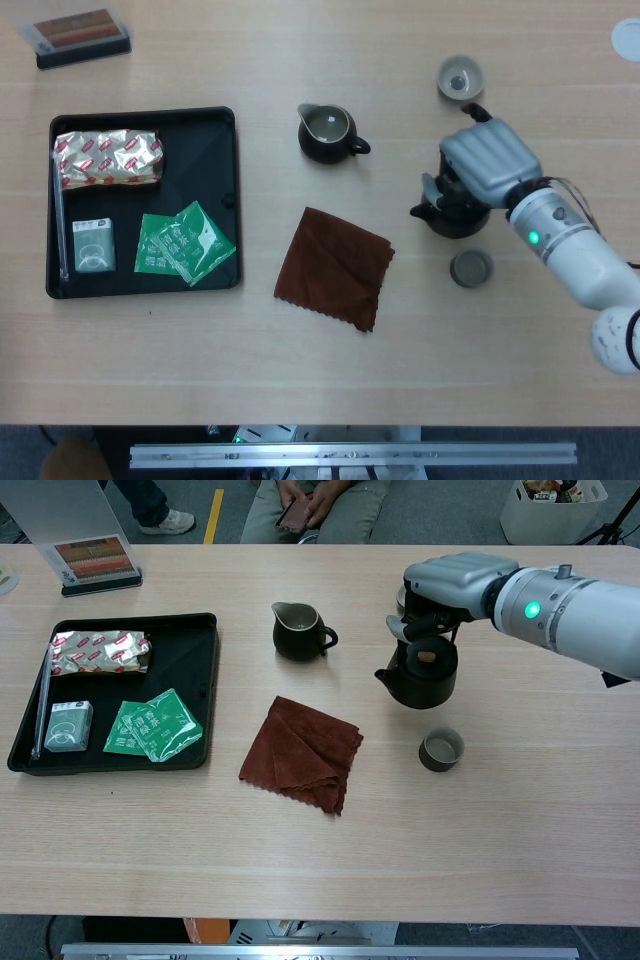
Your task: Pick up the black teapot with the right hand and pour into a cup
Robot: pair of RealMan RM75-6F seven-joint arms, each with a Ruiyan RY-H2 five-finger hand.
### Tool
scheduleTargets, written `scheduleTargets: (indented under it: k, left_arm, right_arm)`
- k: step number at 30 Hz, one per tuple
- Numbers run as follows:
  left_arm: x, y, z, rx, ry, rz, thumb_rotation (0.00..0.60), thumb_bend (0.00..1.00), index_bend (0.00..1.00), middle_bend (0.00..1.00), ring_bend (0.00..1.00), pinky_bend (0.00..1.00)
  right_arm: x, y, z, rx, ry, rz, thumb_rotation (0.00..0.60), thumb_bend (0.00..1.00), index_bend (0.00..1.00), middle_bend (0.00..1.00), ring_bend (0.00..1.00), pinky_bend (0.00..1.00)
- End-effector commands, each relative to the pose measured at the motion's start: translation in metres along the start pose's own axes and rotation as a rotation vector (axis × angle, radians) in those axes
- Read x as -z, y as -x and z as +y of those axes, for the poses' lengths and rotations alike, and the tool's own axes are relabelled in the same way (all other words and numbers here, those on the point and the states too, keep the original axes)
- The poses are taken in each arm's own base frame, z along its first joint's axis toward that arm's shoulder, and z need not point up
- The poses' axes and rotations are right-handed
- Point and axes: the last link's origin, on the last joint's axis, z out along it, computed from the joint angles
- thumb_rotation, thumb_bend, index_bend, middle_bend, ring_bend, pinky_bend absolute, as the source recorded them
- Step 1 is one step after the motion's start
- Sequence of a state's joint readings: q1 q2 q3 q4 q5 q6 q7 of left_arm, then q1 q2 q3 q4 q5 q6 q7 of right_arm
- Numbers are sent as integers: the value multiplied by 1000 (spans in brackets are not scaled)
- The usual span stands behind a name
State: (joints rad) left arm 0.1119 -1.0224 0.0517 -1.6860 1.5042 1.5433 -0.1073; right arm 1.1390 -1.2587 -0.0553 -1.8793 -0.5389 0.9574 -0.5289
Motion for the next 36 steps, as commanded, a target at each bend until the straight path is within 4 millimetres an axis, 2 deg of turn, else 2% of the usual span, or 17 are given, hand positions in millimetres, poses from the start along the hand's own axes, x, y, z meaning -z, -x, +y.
scheduleTargets:
  k: [1, 14, 25, 36]
  left_arm:
    - [0, 0, 0, -1, 1, 2, 600, 218, 0, 0, 0, 0]
    - [-1, 1, 4, -1, 11, 0, 600, 217, 0, 0, 0, 0]
    - [1, 0, 4, 2, 9, 5, 600, 217, 0, 0, 0, 0]
    - [3, 2, 3, 3, 4, 0, 600, 217, 0, 0, 0, 0]
  right_arm:
    - [3, 1, 6, 26, 11, 16, 258, 555, 1000, 929, 890, 85]
    - [1, -5, 42, 79, 113, 63, 269, 555, 1000, 923, 884, 85]
    - [-11, -18, 58, 150, 182, 117, 269, 555, 1000, 918, 876, 85]
    - [-17, -14, 73, 205, 243, 110, 272, 555, 1000, 915, 873, 85]
